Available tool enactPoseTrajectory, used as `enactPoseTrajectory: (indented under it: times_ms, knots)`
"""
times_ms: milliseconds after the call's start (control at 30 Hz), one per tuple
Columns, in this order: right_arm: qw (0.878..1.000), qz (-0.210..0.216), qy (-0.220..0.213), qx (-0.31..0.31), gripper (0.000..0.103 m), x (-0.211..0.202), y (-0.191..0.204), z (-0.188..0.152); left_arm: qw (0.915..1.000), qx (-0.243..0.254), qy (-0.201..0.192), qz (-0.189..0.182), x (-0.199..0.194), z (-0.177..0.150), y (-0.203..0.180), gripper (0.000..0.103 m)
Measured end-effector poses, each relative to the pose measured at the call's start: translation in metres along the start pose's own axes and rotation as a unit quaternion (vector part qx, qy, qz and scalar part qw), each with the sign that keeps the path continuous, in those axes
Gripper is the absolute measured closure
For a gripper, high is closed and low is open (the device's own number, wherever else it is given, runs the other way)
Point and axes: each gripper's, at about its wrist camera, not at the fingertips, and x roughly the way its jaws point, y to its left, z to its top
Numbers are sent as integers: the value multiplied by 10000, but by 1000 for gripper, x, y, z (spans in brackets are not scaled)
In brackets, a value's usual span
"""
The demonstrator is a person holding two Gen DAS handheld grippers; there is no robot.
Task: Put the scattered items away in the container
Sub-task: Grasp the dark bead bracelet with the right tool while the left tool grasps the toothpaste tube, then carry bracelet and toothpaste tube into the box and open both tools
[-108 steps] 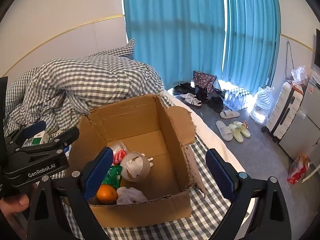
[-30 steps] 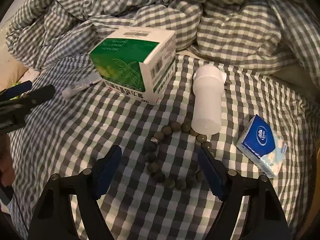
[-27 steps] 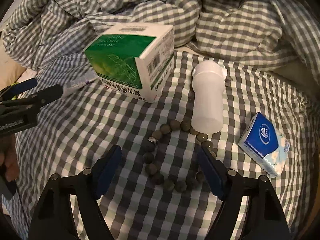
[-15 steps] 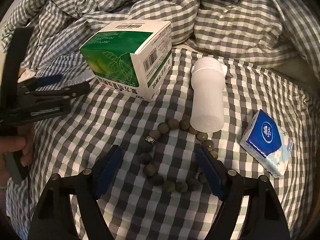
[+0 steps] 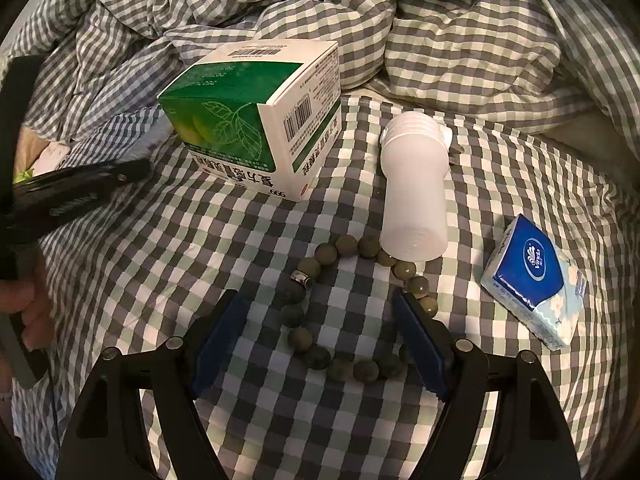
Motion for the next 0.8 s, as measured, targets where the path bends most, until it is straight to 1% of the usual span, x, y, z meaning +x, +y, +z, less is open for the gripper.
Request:
enactPoseTrajectory:
  times_ms: [100, 133, 167, 200, 267, 300, 333, 367, 533, 633, 800]
  knots:
    - [9999, -9, 91, -75, 28, 2, 2, -2, 9997, -206, -101, 101, -22, -5, 9, 77]
    - [9999, -55, 94, -135, 31, 3, 4, -2, 9995, -297, -103, 105, -29, -8, 12, 77]
    - [9998, -89, 91, -155, 40, 3, 4, -1, 9991, -392, -111, 88, -35, -10, 14, 77]
    - [9998, -122, 79, -140, 45, 2, 4, -1, 9987, -481, -130, 56, -42, -14, 16, 77]
    - [9998, -118, 75, -126, 71, -1, 2, 0, 9980, -609, -169, 43, -55, -21, 22, 77]
    - [9998, -100, 84, -136, 77, -2, 1, 0, 9977, -649, -184, 45, -60, -24, 23, 77]
    - [9997, -96, 114, -169, 88, -3, 1, 1, 9975, -676, -196, 46, -65, -26, 26, 77]
    - [9997, -99, 121, -196, 92, -4, 0, 1, 9973, -700, -209, 55, -68, -26, 28, 77]
    - [9997, -12, 101, -213, 92, -13, 1, -2, 9972, -691, -249, 135, -85, -33, 25, 77]
    - [9998, 34, 12, -175, 92, -28, -1, -6, 9975, -641, -276, 105, -96, -35, 21, 77]
    - [9996, 260, -141, -46, 92, -57, -4, -7, 9973, -584, -433, 73, -123, -32, 12, 77]
